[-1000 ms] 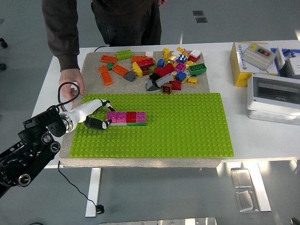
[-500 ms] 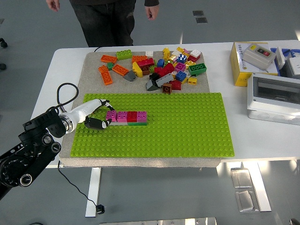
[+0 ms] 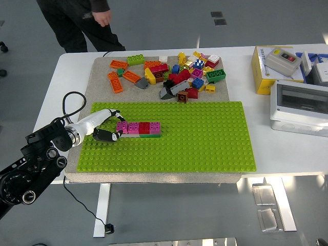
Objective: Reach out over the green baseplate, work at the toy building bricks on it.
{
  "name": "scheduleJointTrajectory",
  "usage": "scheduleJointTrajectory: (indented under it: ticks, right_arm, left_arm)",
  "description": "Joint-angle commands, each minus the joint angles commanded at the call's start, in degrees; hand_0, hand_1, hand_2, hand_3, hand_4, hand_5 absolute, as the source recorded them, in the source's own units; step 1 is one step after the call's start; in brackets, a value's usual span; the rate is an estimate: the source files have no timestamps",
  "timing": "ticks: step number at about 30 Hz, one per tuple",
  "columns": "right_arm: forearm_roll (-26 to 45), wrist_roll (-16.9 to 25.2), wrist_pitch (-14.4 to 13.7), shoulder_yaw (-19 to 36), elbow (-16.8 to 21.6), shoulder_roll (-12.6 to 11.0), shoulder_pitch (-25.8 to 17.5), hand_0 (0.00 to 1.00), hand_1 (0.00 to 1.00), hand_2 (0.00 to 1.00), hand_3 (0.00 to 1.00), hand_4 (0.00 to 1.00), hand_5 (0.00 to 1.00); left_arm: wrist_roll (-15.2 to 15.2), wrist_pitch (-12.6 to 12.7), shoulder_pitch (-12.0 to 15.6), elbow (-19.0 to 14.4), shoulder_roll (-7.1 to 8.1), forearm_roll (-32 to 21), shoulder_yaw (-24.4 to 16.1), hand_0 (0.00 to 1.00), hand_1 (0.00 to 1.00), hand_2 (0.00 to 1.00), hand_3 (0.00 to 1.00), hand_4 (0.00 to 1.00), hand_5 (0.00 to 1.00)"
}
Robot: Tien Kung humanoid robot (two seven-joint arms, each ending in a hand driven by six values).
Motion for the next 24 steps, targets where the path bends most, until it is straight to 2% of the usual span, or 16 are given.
scheduleJointTrajectory:
  ticks: [5, 6, 11, 12, 24]
  right_arm:
    - [-0.01, 0.03, -0.02, -0.03, 0.00, -0.02, 0.05, 0.652, 0.561, 0.586, 0.742, 0.581, 0.998]
    - [0.00, 0.03, -0.02, -0.04, 0.00, -0.02, 0.06, 0.652, 0.557, 0.585, 0.741, 0.582, 0.998]
    - [-0.01, 0.02, 0.00, -0.08, 0.00, -0.04, 0.12, 0.652, 0.557, 0.585, 0.741, 0.582, 0.998]
    - [0.06, 0.04, -0.01, -0.15, 0.00, -0.04, 0.12, 0.652, 0.556, 0.584, 0.741, 0.584, 0.998]
    - [0.78, 0.33, -0.17, -0.93, 0.00, -0.10, 0.11, 0.652, 0.556, 0.583, 0.738, 0.584, 0.998]
  left_arm:
    - [-0.57, 0.28, -0.04, -0.07, 0.03, 0.11, 0.01, 0.925, 0.957, 0.978, 0.585, 0.520, 0.204]
    - [-0.65, 0.32, -0.06, -0.07, 0.04, 0.12, 0.02, 0.925, 0.957, 0.978, 0.637, 0.527, 0.199]
    - [-1.15, 0.56, -0.12, -0.07, 0.05, 0.18, 0.04, 0.925, 0.957, 0.978, 0.637, 0.527, 0.199]
    - [-1.19, 0.57, -0.13, -0.06, 0.05, 0.19, 0.08, 0.925, 0.957, 0.980, 0.700, 0.539, 0.195]
    - [-1.06, 0.13, -0.23, 0.27, 0.07, 0.22, 0.68, 0.923, 0.957, 0.980, 0.708, 0.546, 0.195]
